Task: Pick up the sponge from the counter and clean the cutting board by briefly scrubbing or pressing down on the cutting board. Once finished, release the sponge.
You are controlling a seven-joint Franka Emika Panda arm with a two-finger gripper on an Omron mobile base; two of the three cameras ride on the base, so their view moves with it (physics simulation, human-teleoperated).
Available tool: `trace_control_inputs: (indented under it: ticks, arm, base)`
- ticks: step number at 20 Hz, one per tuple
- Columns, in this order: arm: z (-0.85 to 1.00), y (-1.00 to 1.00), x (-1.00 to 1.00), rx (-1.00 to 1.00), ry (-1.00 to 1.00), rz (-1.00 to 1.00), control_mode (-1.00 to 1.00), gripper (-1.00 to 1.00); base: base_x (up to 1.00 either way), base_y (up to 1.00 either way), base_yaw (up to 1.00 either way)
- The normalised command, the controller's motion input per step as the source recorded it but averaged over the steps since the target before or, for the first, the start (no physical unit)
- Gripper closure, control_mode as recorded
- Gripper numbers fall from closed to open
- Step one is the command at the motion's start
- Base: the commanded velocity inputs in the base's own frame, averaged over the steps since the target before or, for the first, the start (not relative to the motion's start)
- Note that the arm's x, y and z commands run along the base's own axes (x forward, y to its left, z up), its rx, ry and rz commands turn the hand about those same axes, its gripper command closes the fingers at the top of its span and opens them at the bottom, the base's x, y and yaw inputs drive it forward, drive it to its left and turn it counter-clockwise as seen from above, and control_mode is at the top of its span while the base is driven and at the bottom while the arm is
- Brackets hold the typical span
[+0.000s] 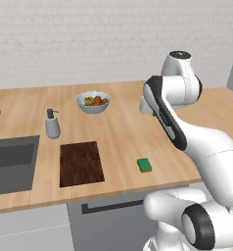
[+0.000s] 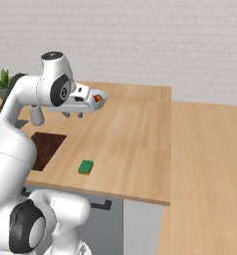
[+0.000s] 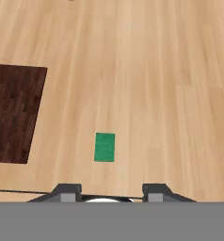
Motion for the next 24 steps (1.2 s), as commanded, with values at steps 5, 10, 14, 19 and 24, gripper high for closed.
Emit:
trace_control_inputs:
  ticks: [5,10,14,19,24]
  arm:
    - [-0.04,0.0,-0.26,0.0,0.0,0.0,-1.0,-1.0]
    - [-0.28,0.0,-0.56,0.0,0.01,0.0,-1.0,-1.0]
    - [-0.51,0.0,-0.18,0.02,0.02,0.0,-1.0,-1.0]
    - [-0.54,0.0,0.03,0.03,0.01,0.0,-1.0,-1.0]
    - [-0.56,0.0,0.2,0.02,0.02,0.0,-1.0,-1.0]
  base:
    - [0.0,0.0,0.0]
    - [0.0,0.0,0.0]
    - [0.0,0.0,0.0]
    - [0.0,0.0,0.0]
    - [0.0,0.0,0.0]
